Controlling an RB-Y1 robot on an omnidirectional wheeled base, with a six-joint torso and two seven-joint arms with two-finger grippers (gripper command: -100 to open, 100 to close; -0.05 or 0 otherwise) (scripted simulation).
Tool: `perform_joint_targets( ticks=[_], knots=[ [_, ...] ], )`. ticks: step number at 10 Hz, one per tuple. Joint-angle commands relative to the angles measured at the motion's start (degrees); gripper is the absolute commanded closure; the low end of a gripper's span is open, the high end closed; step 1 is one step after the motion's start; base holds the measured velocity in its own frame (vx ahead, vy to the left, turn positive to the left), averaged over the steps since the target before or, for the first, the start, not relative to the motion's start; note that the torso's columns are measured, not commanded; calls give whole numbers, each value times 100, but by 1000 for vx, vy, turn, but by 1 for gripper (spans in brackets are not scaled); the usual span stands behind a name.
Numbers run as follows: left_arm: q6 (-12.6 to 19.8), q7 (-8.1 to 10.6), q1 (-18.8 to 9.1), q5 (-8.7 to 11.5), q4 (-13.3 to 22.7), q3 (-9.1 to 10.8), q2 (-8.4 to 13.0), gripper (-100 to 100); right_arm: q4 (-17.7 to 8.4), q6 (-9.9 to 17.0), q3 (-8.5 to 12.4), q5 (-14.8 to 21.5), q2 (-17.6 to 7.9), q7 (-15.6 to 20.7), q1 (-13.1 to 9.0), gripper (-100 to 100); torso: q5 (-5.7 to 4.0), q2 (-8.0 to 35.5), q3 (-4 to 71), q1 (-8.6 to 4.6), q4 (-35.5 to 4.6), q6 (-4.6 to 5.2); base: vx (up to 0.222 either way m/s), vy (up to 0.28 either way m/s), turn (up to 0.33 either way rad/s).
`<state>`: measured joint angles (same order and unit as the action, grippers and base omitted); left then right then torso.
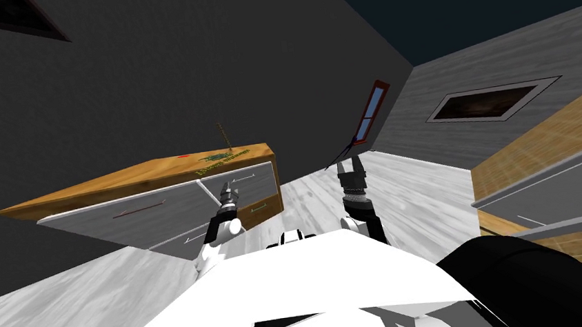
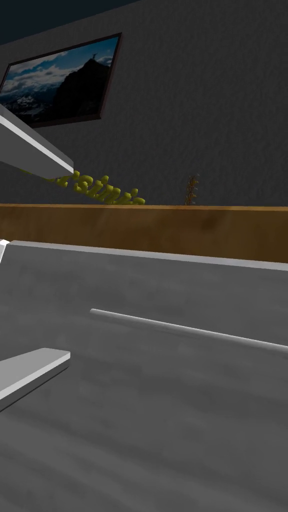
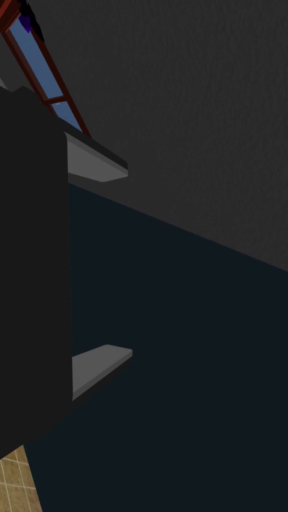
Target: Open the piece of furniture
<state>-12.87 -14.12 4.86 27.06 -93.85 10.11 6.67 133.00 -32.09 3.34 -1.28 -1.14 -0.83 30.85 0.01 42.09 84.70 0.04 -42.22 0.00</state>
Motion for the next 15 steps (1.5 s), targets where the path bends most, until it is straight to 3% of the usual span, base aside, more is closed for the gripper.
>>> perform_joint_targets(
  ticks=[1, 2, 3, 6, 9, 10, 11, 15],
  knots=[
    [-91, 38, -39, -22, 143, 10, 61, -100, 0, 0, 0, 0, 0, 0, 0, 0, 1, 12, -8, 3, -4, -1, 173, 67, -22],
    [-121, 53, -57, -35, 211, 15, 26, -100, 0, 0, 0, 0, 0, 0, 0, 0, 0, 22, -14, 0, -7, -1, 175, 55, -21],
    [-145, 66, -71, -45, 267, 19, -187, -100, 0, 0, 0, 0, 0, 0, 0, 0, -2, 25, -16, -7, -8, 0, 167, 40, -13],
    [-158, 73, -79, -50, 297, 22, -515, -100, 0, 0, -1, 0, 1, 0, -2, 0, -3, 51, -32, -11, -15, 0, 56, 21, -5],
    [104, 6, -82, 6, 54, 96, -460, -100, 0, 0, -1, 0, 1, 0, -2, 0, -2, 5, -5, -3, -4, -1, 59, 9, 18],
    [47, 16, -61, -10, 72, 78, -471, -100, 0, 0, -1, 0, 1, 0, -1, 0, 0, -9, 6, 2, 2, 0, 49, 11, 7],
    [-91, 49, -44, -44, 195, 29, -469, 100, 0, 0, -1, 0, 1, 0, -2, 0, 2, 12, -7, 0, -1, 2, -58, -18, -32],
    [116, -12, 17, 43, -88, 50, -457, 100, -1, 1, -2, 0, 2, 0, -5, 0, -6, 68, -43, -17, -23, -7, -118, -47, 17]
  ],
)
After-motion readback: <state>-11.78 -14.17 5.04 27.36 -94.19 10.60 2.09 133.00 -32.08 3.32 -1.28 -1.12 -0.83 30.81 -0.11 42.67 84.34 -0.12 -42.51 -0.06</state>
